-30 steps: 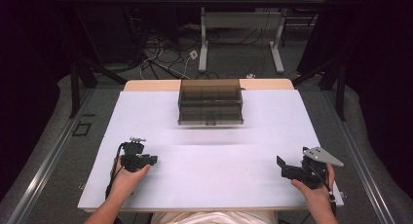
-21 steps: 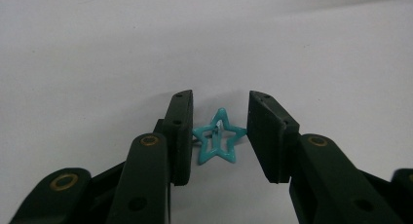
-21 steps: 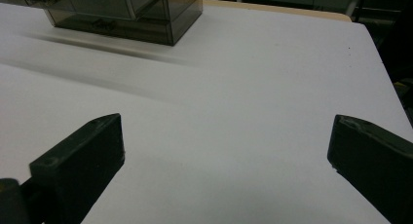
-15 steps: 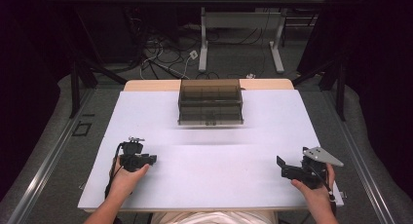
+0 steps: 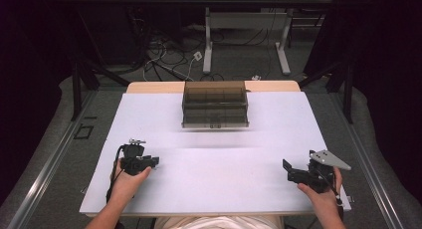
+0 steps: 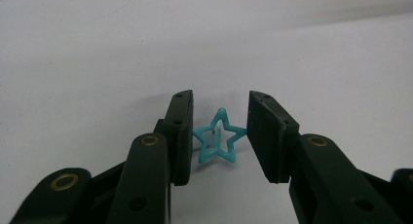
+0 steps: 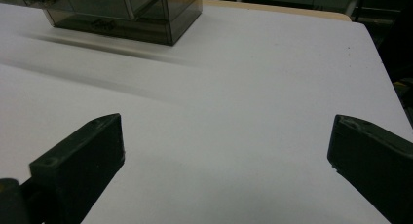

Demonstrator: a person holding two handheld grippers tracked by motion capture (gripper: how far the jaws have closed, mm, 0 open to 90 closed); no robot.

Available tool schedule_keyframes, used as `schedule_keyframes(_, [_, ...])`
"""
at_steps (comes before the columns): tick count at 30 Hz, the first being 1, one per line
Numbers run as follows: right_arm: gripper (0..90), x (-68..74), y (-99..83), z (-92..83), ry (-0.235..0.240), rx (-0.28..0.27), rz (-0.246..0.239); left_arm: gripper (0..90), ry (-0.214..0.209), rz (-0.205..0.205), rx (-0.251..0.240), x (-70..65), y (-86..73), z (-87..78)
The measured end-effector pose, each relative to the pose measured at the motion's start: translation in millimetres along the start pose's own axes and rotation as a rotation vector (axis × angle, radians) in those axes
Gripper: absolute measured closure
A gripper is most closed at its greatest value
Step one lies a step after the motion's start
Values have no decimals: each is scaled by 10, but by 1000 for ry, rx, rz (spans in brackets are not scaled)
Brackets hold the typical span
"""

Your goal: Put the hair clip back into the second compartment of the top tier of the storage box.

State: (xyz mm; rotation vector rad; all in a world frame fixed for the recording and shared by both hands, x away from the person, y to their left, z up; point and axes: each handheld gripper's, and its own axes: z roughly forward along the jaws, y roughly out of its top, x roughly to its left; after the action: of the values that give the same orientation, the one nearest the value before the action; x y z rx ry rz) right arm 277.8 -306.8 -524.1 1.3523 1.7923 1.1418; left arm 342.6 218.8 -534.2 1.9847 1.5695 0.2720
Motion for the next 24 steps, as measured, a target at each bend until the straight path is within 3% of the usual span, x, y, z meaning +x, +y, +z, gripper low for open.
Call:
schedule_keyframes(15, [0,-7,3,30,3,11,-2,626,-10,-5,-57,26,5,-109])
schedule_keyframes(24, [0,7,8,30,11,-9,3,628,-4,-7,-85,19,-5,-148])
